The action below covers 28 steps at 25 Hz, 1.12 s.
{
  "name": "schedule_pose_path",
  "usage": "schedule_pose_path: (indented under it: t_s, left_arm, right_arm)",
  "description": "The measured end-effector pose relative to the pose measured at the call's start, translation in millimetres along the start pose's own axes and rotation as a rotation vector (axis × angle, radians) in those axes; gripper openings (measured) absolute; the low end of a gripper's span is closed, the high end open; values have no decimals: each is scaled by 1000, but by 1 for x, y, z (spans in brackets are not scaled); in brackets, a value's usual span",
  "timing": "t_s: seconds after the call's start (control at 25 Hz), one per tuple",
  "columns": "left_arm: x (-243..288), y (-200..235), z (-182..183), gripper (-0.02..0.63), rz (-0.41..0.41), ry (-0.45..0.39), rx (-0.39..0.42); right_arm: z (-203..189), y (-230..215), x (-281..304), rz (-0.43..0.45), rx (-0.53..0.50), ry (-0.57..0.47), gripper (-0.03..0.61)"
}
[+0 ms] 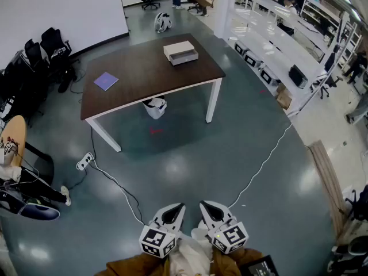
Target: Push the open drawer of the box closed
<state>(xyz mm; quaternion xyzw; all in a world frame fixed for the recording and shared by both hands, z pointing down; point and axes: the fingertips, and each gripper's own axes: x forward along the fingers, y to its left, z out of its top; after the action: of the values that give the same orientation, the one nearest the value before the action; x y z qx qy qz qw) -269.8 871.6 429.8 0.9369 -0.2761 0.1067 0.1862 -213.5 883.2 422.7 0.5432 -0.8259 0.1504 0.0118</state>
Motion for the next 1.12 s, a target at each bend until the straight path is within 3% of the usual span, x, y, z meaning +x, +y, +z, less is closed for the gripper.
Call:
schedule_pose_path:
  t_s: [0.2, 0.44, 0.64, 0.92, 1.12]
  left_arm:
    - [-10, -22, -1, 5, -15, 11, 43]
    - [-4, -30, -4, 5, -20, 22, 41]
    - [6, -39, -10, 5, -28, 44, 28]
    - [29, -47, -12, 5, -4, 56, 16]
    - [54, -40, -12, 5, 22, 69, -21]
  right_arm:
    - [2, 5, -19, 2, 4, -5, 3]
    - [4, -7, -28, -1, 12, -14, 3]
    - [4, -17, -35, 13, 92, -39, 3]
    - [-3, -51, -50, 4, 64, -10, 3]
    - [4, -82, -45, 0, 120, -51, 3]
